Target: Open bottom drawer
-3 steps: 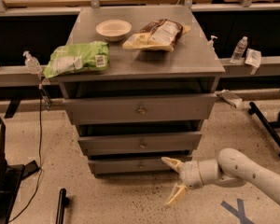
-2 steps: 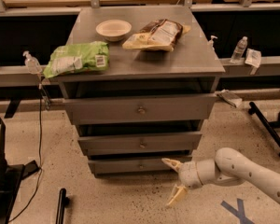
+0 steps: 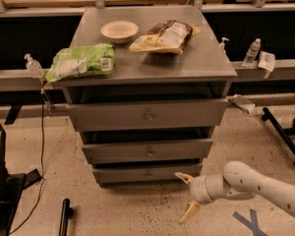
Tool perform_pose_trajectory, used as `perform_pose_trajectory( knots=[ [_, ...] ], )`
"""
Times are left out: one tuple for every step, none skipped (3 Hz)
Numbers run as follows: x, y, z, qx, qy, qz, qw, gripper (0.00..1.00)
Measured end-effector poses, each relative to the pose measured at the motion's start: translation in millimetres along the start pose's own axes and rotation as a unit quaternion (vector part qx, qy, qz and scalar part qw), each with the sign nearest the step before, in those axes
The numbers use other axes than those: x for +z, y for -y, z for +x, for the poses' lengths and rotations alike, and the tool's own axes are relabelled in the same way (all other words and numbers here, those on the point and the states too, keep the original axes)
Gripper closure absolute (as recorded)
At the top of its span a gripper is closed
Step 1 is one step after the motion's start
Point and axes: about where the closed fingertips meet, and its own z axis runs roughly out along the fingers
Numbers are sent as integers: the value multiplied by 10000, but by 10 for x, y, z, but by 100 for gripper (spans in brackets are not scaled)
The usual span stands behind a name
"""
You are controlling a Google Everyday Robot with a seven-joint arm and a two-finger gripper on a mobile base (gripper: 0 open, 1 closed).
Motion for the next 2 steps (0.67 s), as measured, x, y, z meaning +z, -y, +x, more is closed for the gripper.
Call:
perform_pose_trajectory(
  knots=[
    [90,40,219,-46,87,25,9999,0],
    [225,102,329,-172,-217,70,9996,0]
  ],
)
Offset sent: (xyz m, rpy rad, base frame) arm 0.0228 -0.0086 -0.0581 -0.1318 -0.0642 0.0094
